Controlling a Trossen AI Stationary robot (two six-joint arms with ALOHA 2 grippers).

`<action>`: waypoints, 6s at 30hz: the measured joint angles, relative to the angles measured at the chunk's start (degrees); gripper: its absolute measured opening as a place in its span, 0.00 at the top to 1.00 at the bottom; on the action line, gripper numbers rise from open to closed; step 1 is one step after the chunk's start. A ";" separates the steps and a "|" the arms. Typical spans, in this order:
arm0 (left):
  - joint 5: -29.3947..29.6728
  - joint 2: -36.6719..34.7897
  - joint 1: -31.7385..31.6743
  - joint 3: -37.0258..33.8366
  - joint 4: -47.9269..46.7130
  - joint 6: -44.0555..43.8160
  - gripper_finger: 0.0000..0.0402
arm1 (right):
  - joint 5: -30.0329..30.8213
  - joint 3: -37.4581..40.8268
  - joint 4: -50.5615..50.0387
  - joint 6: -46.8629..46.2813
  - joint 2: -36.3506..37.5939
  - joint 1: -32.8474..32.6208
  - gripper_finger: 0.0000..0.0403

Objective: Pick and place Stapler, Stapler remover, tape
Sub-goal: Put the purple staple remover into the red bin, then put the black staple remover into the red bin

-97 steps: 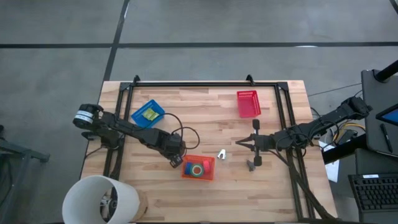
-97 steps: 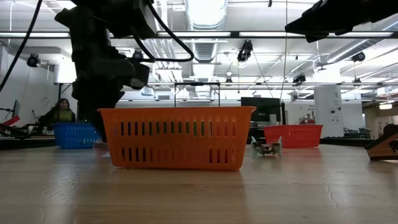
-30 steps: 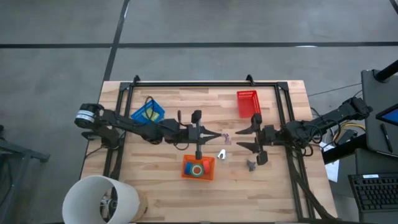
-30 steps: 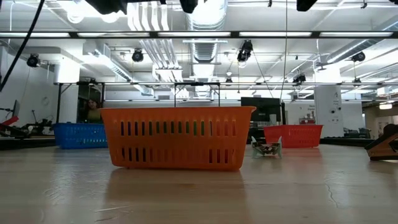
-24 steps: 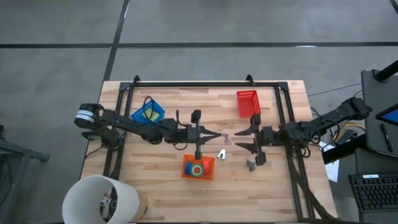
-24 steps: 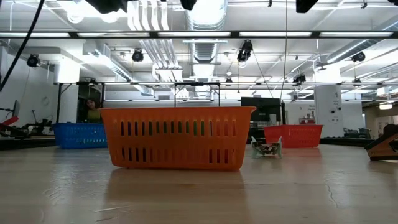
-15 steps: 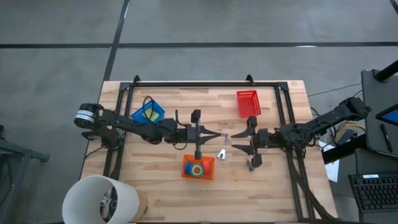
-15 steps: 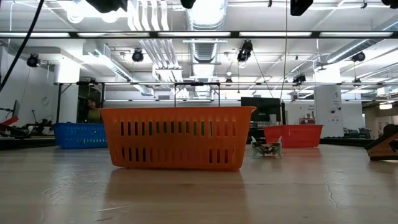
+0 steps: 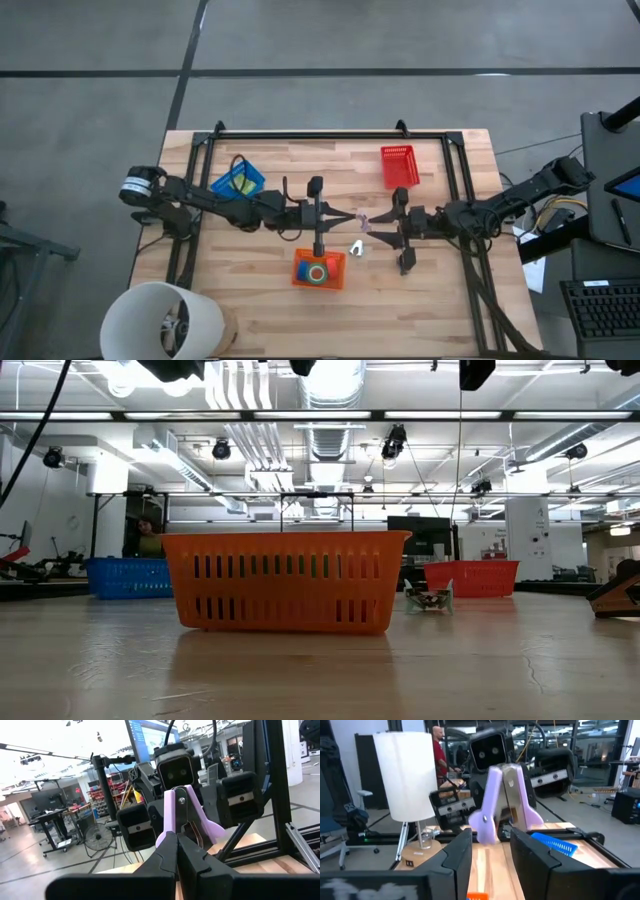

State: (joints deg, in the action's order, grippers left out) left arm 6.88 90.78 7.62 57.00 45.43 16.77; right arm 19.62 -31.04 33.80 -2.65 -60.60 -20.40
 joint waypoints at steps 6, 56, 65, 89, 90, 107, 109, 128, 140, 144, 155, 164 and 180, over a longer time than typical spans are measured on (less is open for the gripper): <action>0.02 0.00 0.00 -0.03 -0.04 -0.06 0.99 | -0.18 -0.56 0.02 0.56 0.02 0.00 0.72; 5.22 -0.02 -0.09 -0.03 0.09 -0.03 0.68 | 35.81 -0.56 -30.54 -3.42 9.07 2.56 0.98; 5.20 -0.04 -0.09 -0.01 0.63 -0.36 0.68 | 31.23 -0.56 -44.22 -13.97 9.33 14.71 0.98; 5.18 -0.07 -0.11 0.95 1.09 -9.96 0.68 | 8.29 0.49 -51.65 -17.49 -2.18 40.96 0.98; 5.18 -0.07 -0.11 0.95 1.09 -9.98 0.68 | 8.26 0.49 -51.65 -16.98 -3.12 41.23 0.98; 5.18 -0.07 -0.11 0.95 1.01 -9.94 0.68 | 8.61 0.51 -51.14 -16.19 -11.63 43.60 0.98; 5.20 -0.07 -0.11 0.95 1.01 -9.94 0.68 | 8.59 0.51 -51.05 -15.79 -11.52 43.60 0.97; 5.20 -0.07 -0.08 0.93 0.70 -9.41 0.68 | 2.73 0.51 -48.61 -10.35 0.34 38.20 0.70; 5.20 -0.07 -0.11 0.92 0.83 -9.44 0.68 | -16.64 0.51 -47.45 -11.34 3.57 32.82 0.75; 5.20 -0.07 -0.13 0.87 0.68 -9.45 0.68 | -30.35 0.51 -48.70 -17.14 3.63 32.61 0.77; 5.20 -0.06 -0.11 0.87 0.72 -9.99 0.69 | -53.65 0.72 -65.87 -33.07 3.96 30.61 0.80; 5.20 -0.04 -0.11 0.87 0.52 -10.39 0.69 | -52.64 3.31 -69.92 -44.03 5.88 24.85 0.72; 5.20 -0.04 -0.07 0.87 0.44 -10.81 0.69 | -53.15 5.45 -69.33 -51.23 5.27 21.77 0.59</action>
State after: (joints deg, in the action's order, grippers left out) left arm 12.08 90.74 7.55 57.87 45.87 5.96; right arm -33.53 -25.59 -35.53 -53.89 -55.33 1.36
